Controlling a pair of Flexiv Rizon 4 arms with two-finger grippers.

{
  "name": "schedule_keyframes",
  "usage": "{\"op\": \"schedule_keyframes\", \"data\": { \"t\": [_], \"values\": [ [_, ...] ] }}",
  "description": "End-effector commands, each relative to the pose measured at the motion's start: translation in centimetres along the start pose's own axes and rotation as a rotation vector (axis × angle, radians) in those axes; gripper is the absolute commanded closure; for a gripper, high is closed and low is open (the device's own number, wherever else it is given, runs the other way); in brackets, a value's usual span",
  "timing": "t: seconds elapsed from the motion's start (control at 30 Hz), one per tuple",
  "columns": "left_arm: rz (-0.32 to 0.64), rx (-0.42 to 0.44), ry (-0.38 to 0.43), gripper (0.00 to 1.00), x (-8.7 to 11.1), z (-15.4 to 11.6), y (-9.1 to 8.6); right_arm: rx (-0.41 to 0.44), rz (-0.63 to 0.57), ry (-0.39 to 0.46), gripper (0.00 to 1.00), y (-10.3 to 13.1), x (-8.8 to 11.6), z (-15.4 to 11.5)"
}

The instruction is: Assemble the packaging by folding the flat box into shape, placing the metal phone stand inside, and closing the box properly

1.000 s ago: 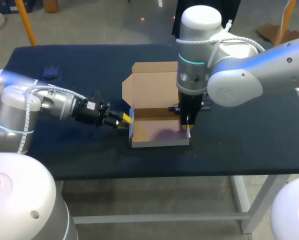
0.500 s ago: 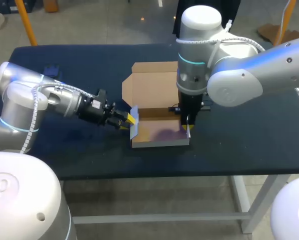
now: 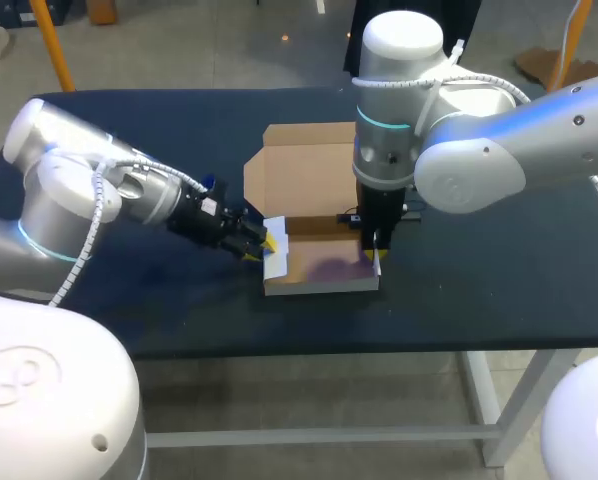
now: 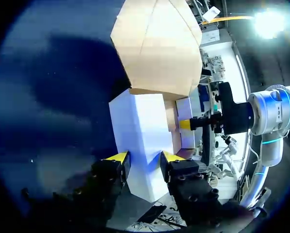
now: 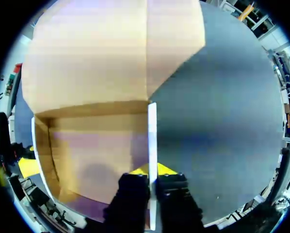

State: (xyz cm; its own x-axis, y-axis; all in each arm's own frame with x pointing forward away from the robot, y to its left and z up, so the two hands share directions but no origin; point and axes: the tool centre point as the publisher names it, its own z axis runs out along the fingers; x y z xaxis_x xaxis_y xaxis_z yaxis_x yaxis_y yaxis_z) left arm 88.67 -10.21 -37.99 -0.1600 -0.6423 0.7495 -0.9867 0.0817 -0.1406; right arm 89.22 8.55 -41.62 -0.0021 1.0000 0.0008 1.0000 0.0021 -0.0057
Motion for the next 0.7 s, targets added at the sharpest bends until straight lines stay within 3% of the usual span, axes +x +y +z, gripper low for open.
{"op": "schedule_keyframes", "data": {
  "t": [0.03,0.7],
  "values": [
    [-0.002,-0.004,-0.064,0.52,0.3,0.0,0.1,0.002,0.000,-0.001,1.00,0.0,0.1,-0.1],
    [0.038,-0.033,-0.361,0.58,0.3,1.3,0.3,0.002,0.000,-0.001,1.00,0.0,0.1,-0.1]
  ]
}}
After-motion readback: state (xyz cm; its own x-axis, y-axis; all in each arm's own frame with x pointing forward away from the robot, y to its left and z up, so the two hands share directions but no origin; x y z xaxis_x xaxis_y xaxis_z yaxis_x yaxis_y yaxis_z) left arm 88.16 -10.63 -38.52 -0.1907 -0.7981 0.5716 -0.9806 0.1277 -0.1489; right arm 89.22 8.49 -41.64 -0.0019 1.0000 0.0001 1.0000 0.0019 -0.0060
